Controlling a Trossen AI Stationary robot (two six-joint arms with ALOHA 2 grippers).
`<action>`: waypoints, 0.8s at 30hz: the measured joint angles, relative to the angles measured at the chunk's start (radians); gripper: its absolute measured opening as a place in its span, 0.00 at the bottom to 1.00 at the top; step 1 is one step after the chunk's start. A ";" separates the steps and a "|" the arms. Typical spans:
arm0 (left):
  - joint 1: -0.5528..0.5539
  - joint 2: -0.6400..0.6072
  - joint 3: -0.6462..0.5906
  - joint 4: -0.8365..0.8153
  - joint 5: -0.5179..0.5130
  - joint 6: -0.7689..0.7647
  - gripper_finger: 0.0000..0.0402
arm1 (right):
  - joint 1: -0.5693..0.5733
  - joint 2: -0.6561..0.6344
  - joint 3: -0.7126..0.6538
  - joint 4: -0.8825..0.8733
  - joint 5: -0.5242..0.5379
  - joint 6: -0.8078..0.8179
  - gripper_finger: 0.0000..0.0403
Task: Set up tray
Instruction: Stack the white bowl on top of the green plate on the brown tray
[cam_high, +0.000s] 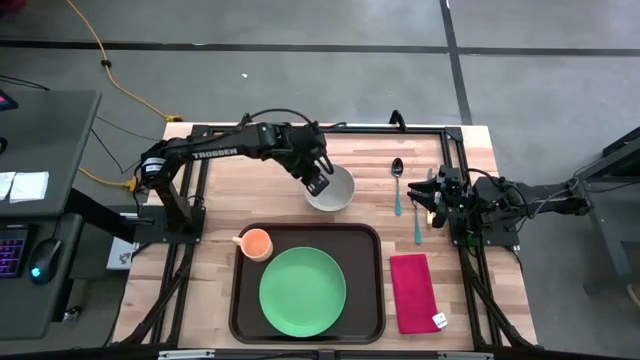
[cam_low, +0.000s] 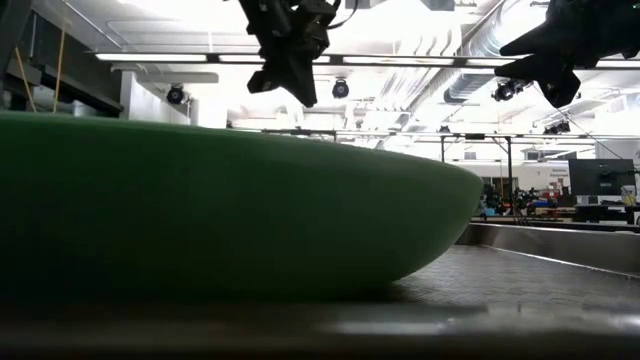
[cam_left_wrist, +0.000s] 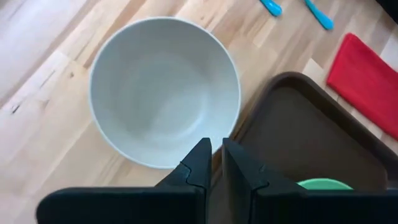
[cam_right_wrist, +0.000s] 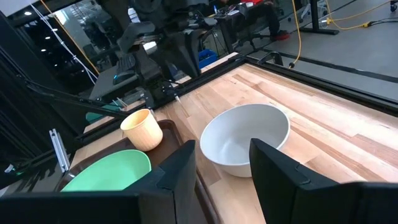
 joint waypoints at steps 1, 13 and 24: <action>0.006 0.000 0.000 0.002 -0.002 -0.001 0.17 | 0.000 0.000 0.000 0.000 0.000 0.000 0.32; 0.031 0.000 0.000 0.005 -0.029 0.089 0.17 | 0.000 0.000 0.000 0.000 0.000 0.000 0.32; 0.031 0.000 0.000 0.001 -0.063 0.176 0.17 | 0.000 0.000 0.000 0.001 0.000 0.002 0.32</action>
